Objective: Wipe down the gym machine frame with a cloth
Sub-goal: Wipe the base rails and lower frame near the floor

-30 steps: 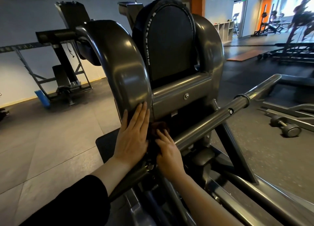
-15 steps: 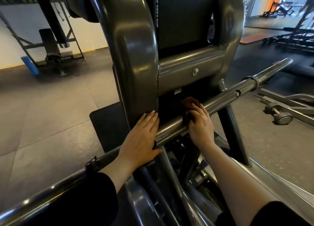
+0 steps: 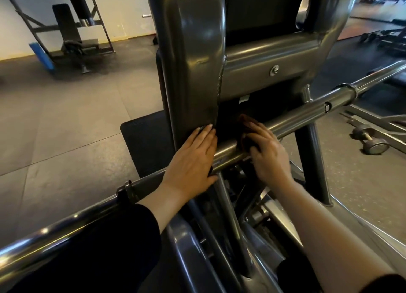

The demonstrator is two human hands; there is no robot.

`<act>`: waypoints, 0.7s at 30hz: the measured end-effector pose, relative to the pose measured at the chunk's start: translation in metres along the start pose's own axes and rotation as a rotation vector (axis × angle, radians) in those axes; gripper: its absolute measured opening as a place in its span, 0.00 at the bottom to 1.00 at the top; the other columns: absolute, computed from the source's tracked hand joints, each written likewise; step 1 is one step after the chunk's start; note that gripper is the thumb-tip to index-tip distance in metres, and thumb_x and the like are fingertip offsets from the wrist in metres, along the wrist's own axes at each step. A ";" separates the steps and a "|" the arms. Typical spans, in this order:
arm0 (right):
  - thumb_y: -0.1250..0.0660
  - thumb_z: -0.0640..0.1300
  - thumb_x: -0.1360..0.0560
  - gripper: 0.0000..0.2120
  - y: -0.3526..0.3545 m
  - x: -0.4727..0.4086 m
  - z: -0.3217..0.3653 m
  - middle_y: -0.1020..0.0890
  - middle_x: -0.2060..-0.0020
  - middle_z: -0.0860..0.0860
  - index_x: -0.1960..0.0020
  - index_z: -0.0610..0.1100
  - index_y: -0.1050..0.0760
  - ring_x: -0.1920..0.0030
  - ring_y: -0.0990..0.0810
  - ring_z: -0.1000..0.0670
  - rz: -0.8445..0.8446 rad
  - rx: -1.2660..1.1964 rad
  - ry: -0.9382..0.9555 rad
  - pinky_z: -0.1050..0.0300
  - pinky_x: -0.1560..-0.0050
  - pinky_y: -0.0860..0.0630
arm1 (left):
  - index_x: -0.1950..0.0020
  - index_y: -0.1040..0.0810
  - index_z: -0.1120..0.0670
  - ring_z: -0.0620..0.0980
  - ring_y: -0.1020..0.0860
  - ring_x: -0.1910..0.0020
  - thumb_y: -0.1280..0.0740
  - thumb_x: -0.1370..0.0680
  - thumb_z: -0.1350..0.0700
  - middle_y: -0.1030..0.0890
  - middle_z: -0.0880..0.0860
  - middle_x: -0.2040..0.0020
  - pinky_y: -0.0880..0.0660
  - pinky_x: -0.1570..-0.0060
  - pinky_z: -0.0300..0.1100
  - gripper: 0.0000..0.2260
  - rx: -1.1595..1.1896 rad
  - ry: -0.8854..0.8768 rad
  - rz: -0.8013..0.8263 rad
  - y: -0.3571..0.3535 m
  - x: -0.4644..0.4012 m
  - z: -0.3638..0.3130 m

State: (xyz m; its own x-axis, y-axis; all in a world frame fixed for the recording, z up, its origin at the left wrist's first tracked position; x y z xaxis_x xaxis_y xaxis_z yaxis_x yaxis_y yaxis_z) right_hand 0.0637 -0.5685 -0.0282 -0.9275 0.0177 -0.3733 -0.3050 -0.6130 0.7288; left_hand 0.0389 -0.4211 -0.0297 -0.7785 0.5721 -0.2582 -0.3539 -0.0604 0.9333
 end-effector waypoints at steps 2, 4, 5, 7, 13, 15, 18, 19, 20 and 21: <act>0.40 0.42 0.23 0.18 0.011 -0.012 -0.019 0.31 0.27 0.56 0.36 0.48 0.22 0.24 0.42 0.54 -0.063 -0.042 -0.078 0.46 0.25 0.40 | 0.23 0.42 0.60 0.54 0.49 0.22 0.33 0.27 0.36 0.42 0.59 0.22 0.56 0.24 0.49 0.42 -0.006 0.000 -0.002 0.002 0.000 0.000; 0.41 0.41 0.21 0.17 0.013 -0.016 -0.024 0.33 0.26 0.55 0.35 0.47 0.22 0.23 0.44 0.53 -0.110 -0.059 -0.164 0.48 0.24 0.43 | 0.22 0.44 0.60 0.54 0.50 0.22 0.33 0.27 0.36 0.43 0.59 0.22 0.59 0.24 0.49 0.43 -0.006 0.006 -0.005 0.004 -0.001 0.000; 0.41 0.41 0.20 0.17 0.010 -0.016 -0.020 0.33 0.26 0.54 0.35 0.46 0.23 0.23 0.45 0.53 -0.131 -0.060 -0.209 0.50 0.23 0.46 | 0.22 0.45 0.60 0.54 0.51 0.21 0.34 0.26 0.36 0.45 0.59 0.21 0.60 0.25 0.48 0.43 -0.004 0.003 -0.008 0.003 -0.002 0.000; 0.42 0.43 0.19 0.16 -0.002 -0.008 0.002 0.31 0.27 0.52 0.35 0.46 0.23 0.23 0.45 0.51 -0.137 -0.082 -0.211 0.50 0.23 0.48 | 0.22 0.46 0.60 0.54 0.51 0.21 0.35 0.26 0.36 0.45 0.59 0.21 0.62 0.25 0.49 0.43 -0.017 -0.017 0.013 0.001 -0.004 -0.004; 0.51 0.54 0.21 0.24 -0.022 0.011 0.029 0.31 0.28 0.54 0.31 0.51 0.28 0.23 0.44 0.53 0.011 -0.029 0.167 0.45 0.23 0.49 | 0.34 0.25 0.60 0.54 0.28 0.32 0.33 0.28 0.38 0.23 0.58 0.35 0.41 0.26 0.47 0.32 0.111 0.020 -0.027 0.007 -0.034 -0.016; 0.51 0.55 0.21 0.24 -0.009 -0.003 0.004 0.30 0.28 0.53 0.32 0.50 0.26 0.24 0.42 0.52 -0.009 0.001 0.143 0.42 0.24 0.44 | 0.33 0.27 0.60 0.54 0.30 0.31 0.33 0.27 0.39 0.25 0.58 0.34 0.41 0.26 0.46 0.31 0.155 -0.022 -0.030 0.008 -0.055 -0.026; 0.48 0.55 0.20 0.22 0.005 -0.024 -0.032 0.29 0.29 0.53 0.32 0.49 0.25 0.25 0.41 0.52 -0.062 0.018 0.068 0.42 0.26 0.41 | 0.31 0.30 0.59 0.54 0.31 0.30 0.31 0.27 0.41 0.26 0.58 0.34 0.42 0.26 0.46 0.32 0.206 -0.081 -0.038 0.009 -0.085 -0.042; 0.47 0.54 0.20 0.21 0.009 -0.030 -0.041 0.29 0.29 0.54 0.33 0.50 0.25 0.25 0.41 0.51 -0.073 0.032 0.042 0.43 0.26 0.41 | 0.30 0.32 0.59 0.54 0.32 0.29 0.31 0.27 0.41 0.27 0.58 0.32 0.42 0.26 0.46 0.33 0.225 -0.083 -0.033 0.008 -0.094 -0.045; 0.47 0.53 0.20 0.21 0.011 -0.036 -0.050 0.29 0.29 0.54 0.33 0.50 0.25 0.25 0.41 0.51 -0.077 0.047 0.016 0.43 0.25 0.42 | 0.27 0.35 0.59 0.54 0.34 0.28 0.31 0.27 0.41 0.29 0.58 0.30 0.44 0.26 0.45 0.35 0.240 -0.080 -0.019 0.005 -0.102 -0.047; 0.46 0.53 0.19 0.19 0.014 -0.043 -0.059 0.30 0.29 0.54 0.33 0.50 0.25 0.24 0.42 0.50 -0.077 0.061 -0.006 0.43 0.25 0.44 | 0.25 0.39 0.59 0.54 0.37 0.27 0.31 0.26 0.40 0.32 0.57 0.28 0.45 0.26 0.45 0.38 0.246 -0.072 0.002 0.000 -0.109 -0.047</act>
State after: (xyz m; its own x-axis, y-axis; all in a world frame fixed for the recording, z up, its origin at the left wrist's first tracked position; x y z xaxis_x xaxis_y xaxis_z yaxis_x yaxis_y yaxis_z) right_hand 0.1124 -0.6238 -0.0357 -0.9020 0.0675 -0.4265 -0.3879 -0.5605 0.7317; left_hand 0.0992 -0.5217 -0.0129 -0.7368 0.6296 -0.2465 -0.2093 0.1343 0.9686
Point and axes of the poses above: each hand's wrist, its own x-axis away from the middle knuckle, its own y-axis out of the back of the hand, z = x × y, the point moved 10 cm from there along -x, towards the middle knuckle
